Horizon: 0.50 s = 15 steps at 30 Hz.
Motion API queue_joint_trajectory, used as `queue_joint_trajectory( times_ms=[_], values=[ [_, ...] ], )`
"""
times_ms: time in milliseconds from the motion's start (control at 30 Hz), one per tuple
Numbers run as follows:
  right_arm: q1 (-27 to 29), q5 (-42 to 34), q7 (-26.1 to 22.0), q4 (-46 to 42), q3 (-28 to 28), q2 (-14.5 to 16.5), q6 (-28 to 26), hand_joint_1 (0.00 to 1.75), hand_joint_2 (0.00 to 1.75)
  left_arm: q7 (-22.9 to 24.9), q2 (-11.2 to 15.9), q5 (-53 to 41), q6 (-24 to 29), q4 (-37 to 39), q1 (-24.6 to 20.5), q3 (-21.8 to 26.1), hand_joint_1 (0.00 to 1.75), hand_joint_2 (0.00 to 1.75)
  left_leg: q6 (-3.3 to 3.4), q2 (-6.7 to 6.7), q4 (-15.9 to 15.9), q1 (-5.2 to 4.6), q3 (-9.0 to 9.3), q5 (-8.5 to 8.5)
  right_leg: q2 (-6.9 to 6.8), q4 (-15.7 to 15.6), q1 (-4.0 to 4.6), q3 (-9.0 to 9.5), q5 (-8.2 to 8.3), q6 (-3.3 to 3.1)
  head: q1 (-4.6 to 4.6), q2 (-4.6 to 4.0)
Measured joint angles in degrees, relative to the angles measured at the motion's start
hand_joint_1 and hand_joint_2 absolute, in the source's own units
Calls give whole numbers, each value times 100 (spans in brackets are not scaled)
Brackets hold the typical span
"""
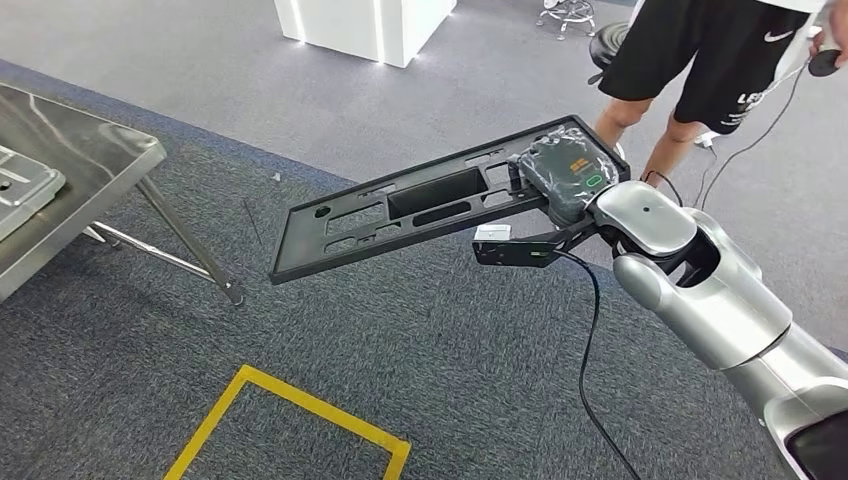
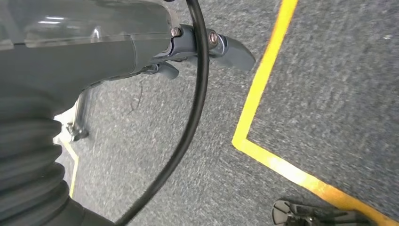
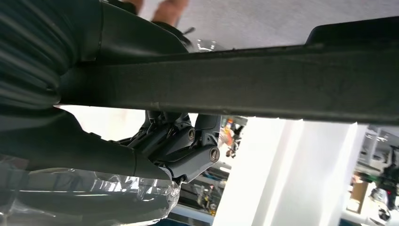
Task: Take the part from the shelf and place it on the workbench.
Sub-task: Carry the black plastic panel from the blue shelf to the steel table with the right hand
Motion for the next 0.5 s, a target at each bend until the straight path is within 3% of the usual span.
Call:
queue_joint_trajectory(
  times_ms=[33,67,133,167,200,233,267,300,333,400,467,500],
  values=[
    [-9,-7,1,7,3,11,0,175,175,3,3,0,1,0,6,1,0,175,37,-71,-17,8,10,9,-43,-6,-4,15,-16,29,-1,0],
    [-18,-10,3,14,9,25,1,175,175,6,5,2,-1,0,18,1,0,175,66,-142,-50,18,31,19,16,17,-20,25,-48,57,0,0],
    [-45,5,39,29,35,63,4,175,175,13,11,8,-11,0,17,3,0,175,138,-270,-112,51,85,46,337,330,-51,-104,-245,94,1,0],
    [-56,32,79,48,59,96,7,175,175,13,15,10,-21,0,6,4,0,175,159,-332,-123,55,93,50,528,659,-66,-273,-404,97,1,0],
    [-63,71,128,77,91,147,8,175,175,15,19,11,-31,0,-12,5,0,175,178,-397,-124,57,96,50,631,1053,-69,-493,-568,97,1,0],
    [-64,121,184,124,132,218,7,175,175,15,25,11,-41,0,-26,6,0,175,185,-471,-123,57,99,48,671,1403,-70,-705,-671,98,1,0],
    [-64,174,233,182,184,310,3,175,175,18,27,11,-55,0,-33,7,0,175,186,-549,-121,57,106,45,684,1592,-74,-845,-666,99,1,0],
    [-64,223,276,241,236,408,-1,175,175,20,30,11,-68,0,-37,7,0,175,182,-629,-116,58,117,41,691,1563,-81,-880,-539,98,2,0],
    [-68,263,309,297,291,504,-5,175,175,22,32,11,-81,0,-37,7,0,175,171,-712,-109,61,132,33,714,1315,-93,-802,-314,94,2,0],
    [-92,301,338,381,385,658,-15,175,175,25,33,10,-98,0,-42,7,0,175,128,-874,-72,63,132,4,959,541,-138,-494,131,84,1,0],
    [-138,309,349,444,464,776,-33,175,175,23,45,8,-103,0,-56,8,0,175,68,-1020,-34,84,69,-4,1202,98,-167,-323,260,85,0,0],
    [-166,320,356,478,501,842,-40,175,175,20,52,4,-103,0,-55,9,0,175,27,-1096,-34,103,36,6,1226,58,-160,-309,232,76,1,0]
  ],
)
